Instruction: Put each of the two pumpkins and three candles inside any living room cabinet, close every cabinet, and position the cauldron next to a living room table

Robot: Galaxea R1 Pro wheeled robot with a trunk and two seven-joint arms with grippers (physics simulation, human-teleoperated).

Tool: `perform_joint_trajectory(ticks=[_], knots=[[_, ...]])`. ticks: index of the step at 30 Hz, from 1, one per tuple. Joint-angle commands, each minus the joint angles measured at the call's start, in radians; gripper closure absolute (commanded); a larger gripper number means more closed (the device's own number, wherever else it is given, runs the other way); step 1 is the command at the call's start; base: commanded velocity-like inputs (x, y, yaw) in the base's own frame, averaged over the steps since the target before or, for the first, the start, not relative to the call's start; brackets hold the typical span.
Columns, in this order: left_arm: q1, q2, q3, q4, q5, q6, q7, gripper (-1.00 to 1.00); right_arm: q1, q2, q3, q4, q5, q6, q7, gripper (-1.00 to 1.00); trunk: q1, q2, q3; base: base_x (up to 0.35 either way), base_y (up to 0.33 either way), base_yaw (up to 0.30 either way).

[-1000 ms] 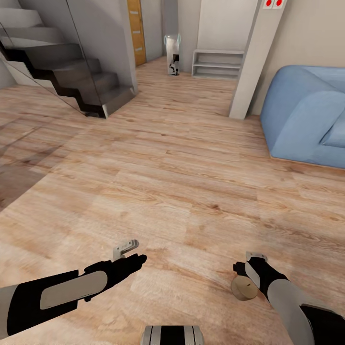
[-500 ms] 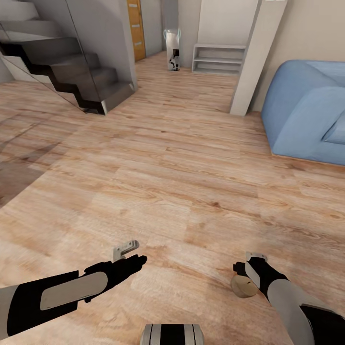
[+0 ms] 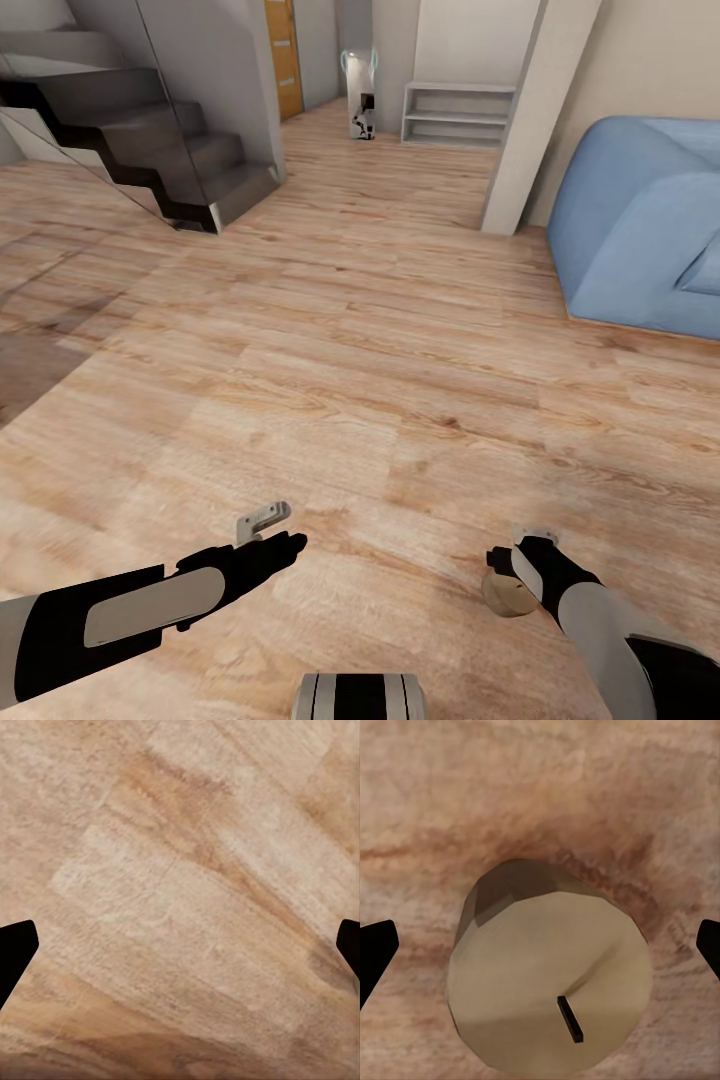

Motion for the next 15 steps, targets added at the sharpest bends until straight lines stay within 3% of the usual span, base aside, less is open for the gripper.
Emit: perform_joint_trajectory(ticks=[1, 15], knots=[[-0.002, 0.000, -0.002, -0.001, 0.008, -0.010, 0.000, -1.00, 0.000, 0.000, -0.004, -0.002, 0.001, 0.006, -0.002, -1.00, 0.000, 0.000, -0.001, 0.000, 0.000, 0.000], [-0.001, 0.000, -0.002, -0.001, 0.008, -0.011, 0.000, -1.00, 0.000, 0.000, -0.004, -0.002, 0.002, 0.005, -0.002, -1.00, 0.002, -0.001, -0.016, 0.000, 0.000, 0.000]])
